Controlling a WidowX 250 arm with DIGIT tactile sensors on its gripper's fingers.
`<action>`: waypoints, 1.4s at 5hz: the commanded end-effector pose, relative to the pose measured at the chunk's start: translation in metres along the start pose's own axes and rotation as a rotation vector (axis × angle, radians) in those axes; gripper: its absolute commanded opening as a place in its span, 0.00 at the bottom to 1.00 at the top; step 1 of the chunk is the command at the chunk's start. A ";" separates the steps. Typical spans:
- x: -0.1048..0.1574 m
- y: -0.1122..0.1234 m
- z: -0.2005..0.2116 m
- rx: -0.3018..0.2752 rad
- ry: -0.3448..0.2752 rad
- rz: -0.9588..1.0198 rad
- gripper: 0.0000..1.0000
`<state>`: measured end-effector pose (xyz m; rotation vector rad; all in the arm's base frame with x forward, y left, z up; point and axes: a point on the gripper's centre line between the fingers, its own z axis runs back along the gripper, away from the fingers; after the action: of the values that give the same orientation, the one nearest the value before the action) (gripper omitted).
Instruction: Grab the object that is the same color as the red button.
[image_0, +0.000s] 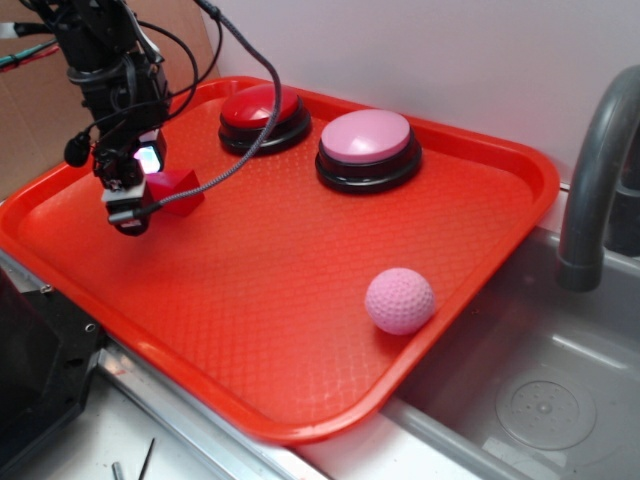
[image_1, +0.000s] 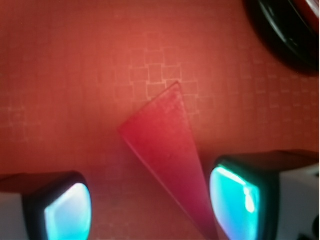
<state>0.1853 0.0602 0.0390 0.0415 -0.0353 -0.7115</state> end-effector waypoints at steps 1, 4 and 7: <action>0.005 0.004 0.005 0.025 -0.014 -0.009 1.00; 0.022 -0.003 -0.007 0.039 0.002 -0.087 1.00; 0.023 0.000 -0.020 0.000 0.013 -0.096 1.00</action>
<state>0.1962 0.0461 0.0166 0.0352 -0.0028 -0.7984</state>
